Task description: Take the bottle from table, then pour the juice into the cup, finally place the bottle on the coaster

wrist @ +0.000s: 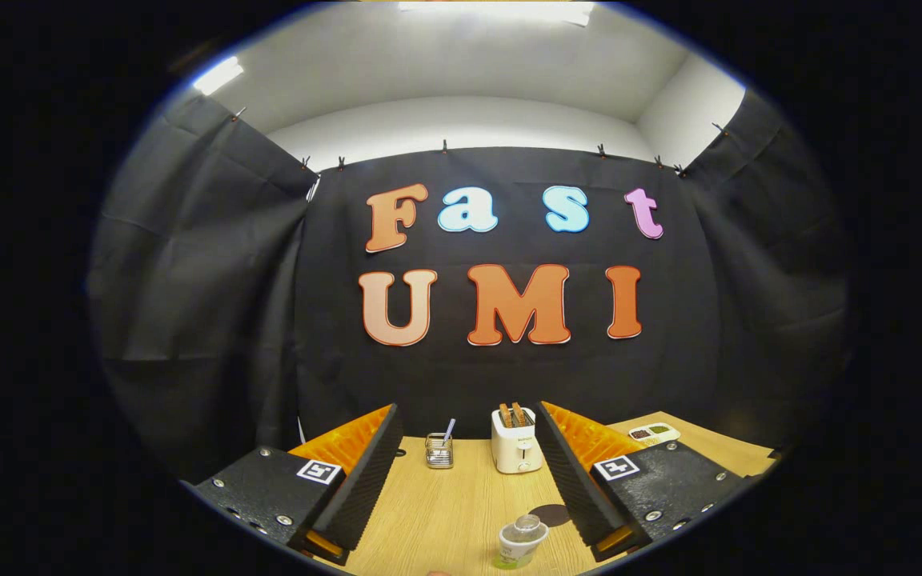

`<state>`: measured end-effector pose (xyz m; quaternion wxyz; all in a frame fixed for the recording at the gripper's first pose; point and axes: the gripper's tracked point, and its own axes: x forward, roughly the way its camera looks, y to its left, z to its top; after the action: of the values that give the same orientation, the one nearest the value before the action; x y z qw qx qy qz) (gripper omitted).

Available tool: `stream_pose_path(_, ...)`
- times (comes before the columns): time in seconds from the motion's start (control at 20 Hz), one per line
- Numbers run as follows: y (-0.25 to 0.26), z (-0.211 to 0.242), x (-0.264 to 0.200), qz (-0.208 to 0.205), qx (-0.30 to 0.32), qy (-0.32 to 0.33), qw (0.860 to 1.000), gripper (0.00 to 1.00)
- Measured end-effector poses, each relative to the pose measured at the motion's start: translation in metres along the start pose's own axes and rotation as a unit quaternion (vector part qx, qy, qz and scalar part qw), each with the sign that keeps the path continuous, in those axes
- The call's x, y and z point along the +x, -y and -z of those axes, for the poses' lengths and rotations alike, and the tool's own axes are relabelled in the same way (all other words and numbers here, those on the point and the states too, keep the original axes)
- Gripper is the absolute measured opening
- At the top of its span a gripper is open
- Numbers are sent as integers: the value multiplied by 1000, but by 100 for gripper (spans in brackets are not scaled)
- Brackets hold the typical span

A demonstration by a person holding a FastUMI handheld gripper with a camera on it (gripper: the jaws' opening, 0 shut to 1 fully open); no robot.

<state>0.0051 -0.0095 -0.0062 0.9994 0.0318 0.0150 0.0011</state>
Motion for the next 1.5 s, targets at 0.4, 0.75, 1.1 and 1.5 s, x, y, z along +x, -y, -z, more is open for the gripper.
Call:
stream_pose_path(0.4,12,21,-3,15,-1,-15,1000,99)
stream_pose_path(0.75,35,73,2,32,-10,-50,998,99)
stream_pose_path(1.1,57,151,-3,52,-24,-105,993,99)
stream_pose_path(1.5,53,222,-2,47,-61,-164,983,99)
